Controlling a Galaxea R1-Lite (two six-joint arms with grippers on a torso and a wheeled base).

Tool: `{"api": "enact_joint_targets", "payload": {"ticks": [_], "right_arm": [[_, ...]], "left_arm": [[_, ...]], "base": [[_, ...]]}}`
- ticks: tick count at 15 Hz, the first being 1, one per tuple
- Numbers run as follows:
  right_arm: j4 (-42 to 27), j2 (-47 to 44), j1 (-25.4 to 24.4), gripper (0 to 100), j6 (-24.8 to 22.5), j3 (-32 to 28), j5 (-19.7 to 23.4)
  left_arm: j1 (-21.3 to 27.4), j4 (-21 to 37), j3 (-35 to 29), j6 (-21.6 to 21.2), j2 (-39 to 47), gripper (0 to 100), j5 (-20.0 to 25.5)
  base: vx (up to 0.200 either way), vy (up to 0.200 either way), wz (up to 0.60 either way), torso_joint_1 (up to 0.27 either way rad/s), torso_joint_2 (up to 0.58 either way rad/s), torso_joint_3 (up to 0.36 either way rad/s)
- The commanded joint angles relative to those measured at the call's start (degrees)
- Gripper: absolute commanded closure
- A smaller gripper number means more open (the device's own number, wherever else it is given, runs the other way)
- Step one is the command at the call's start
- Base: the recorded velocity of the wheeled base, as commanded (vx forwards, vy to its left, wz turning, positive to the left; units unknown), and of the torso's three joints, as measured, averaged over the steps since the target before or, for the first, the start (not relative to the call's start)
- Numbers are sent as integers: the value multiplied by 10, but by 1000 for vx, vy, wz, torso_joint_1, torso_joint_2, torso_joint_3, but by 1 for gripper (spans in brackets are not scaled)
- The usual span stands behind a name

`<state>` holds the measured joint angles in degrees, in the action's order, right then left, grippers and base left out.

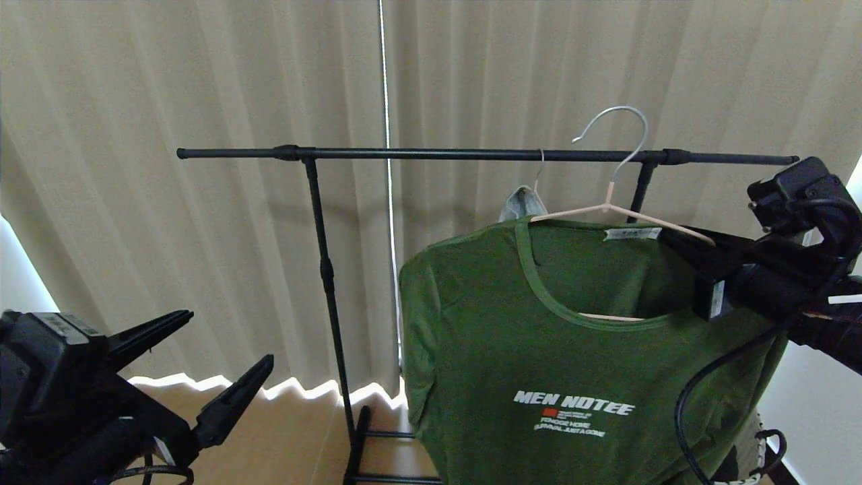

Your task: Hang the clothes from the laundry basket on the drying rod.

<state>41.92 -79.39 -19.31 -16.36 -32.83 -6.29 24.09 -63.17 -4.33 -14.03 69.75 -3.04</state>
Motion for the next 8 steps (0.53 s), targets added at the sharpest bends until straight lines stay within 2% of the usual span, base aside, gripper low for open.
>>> {"api": "enact_joint_targets", "payload": {"ticks": [1, 2, 4, 6, 8], "right_arm": [[-5, 5, 1, 100, 0, 11, -7], [-11, 6, 1, 100, -1, 29, -24], [-32, 11, 1, 100, -1, 51, -58], [-78, 20, 1, 100, 0, 51, -94], [-93, 20, 1, 100, 0, 51, -125]], "left_arm": [[3, 0, 0, 7, -20, 0, 0], [3, 0, 7, 30, -20, 0, -1], [4, -1, 15, 40, -16, 0, 0], [3, -2, 12, 37, -14, 0, 7], [4, -3, 16, 37, -18, 0, 8]], "base": [[0, 0, 0, 0, 0, 0], [0, 0, 0, 0, 0, 0], [0, 0, 0, 0, 0, 0], [0, 0, 0, 0, 0, 0], [0, 0, 0, 0, 0, 0]]}}
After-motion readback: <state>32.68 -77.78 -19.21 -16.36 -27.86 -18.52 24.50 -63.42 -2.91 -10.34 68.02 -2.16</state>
